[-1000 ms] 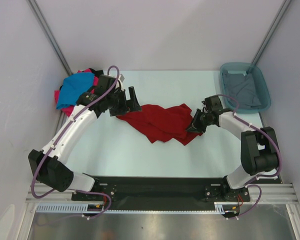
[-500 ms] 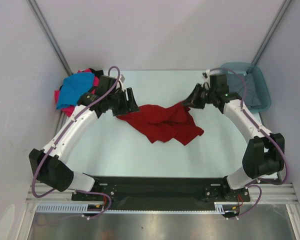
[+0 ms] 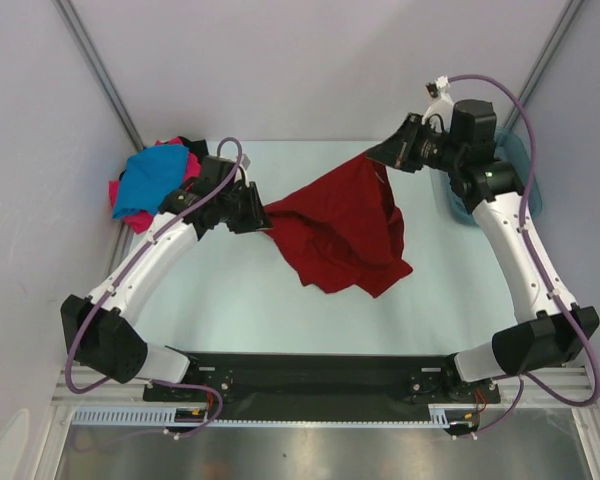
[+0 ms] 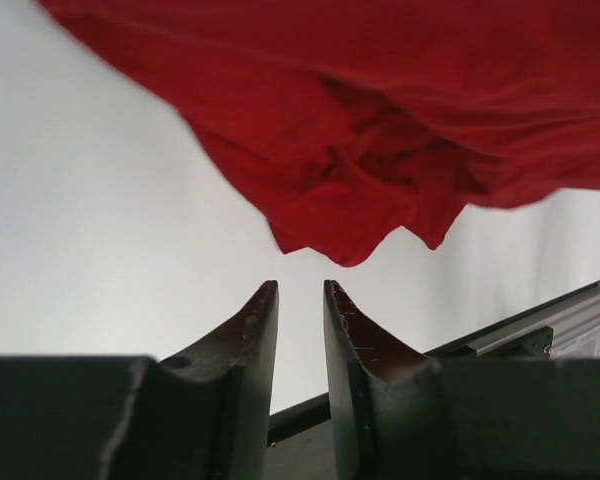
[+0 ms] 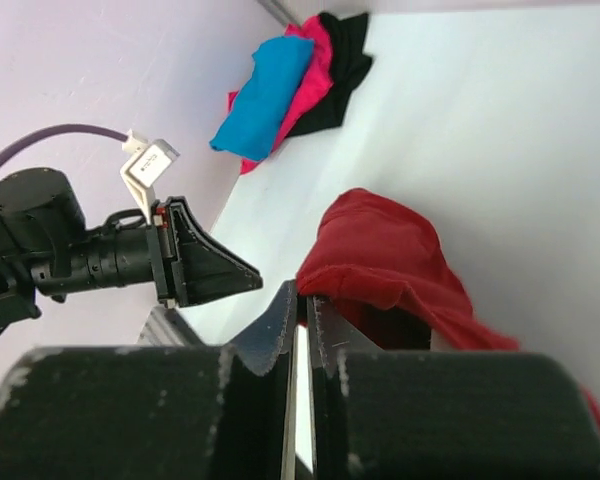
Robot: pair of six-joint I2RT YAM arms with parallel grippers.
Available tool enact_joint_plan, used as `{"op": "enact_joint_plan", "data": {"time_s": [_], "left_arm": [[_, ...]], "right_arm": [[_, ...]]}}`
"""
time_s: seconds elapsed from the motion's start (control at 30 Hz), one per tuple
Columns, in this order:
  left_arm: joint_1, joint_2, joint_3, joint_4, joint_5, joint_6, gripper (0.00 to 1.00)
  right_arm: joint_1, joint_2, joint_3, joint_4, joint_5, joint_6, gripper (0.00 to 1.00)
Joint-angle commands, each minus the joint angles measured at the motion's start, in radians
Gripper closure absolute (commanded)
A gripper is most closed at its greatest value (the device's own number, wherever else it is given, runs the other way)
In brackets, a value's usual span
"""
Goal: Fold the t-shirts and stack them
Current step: Flatten the tshirt out
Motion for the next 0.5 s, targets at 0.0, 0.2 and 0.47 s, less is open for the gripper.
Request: {"op": "enact_joint_plan", "data": {"time_s": [0.0,0.2,0.47], "left_arm": [[-0.006,-0.041,-0.015,0.056,-0.005,-0.037,0.71],[-0.009,-0.043,-0.029,0.084,0.012,-0.061,0.73],[-0.035,-0.032,-0.035,0.099,0.021,-0.083,0.73]], "right_arm": [[0.003,-0.081,0.109,-0.037,0.087,-0.101,1.00],[0.012,-0.136,0.199,-0.147,0.303,-0.167,1.00],[0.002,-0.132,0.094,-0.242,0.458,-0.195,1.00]]}}
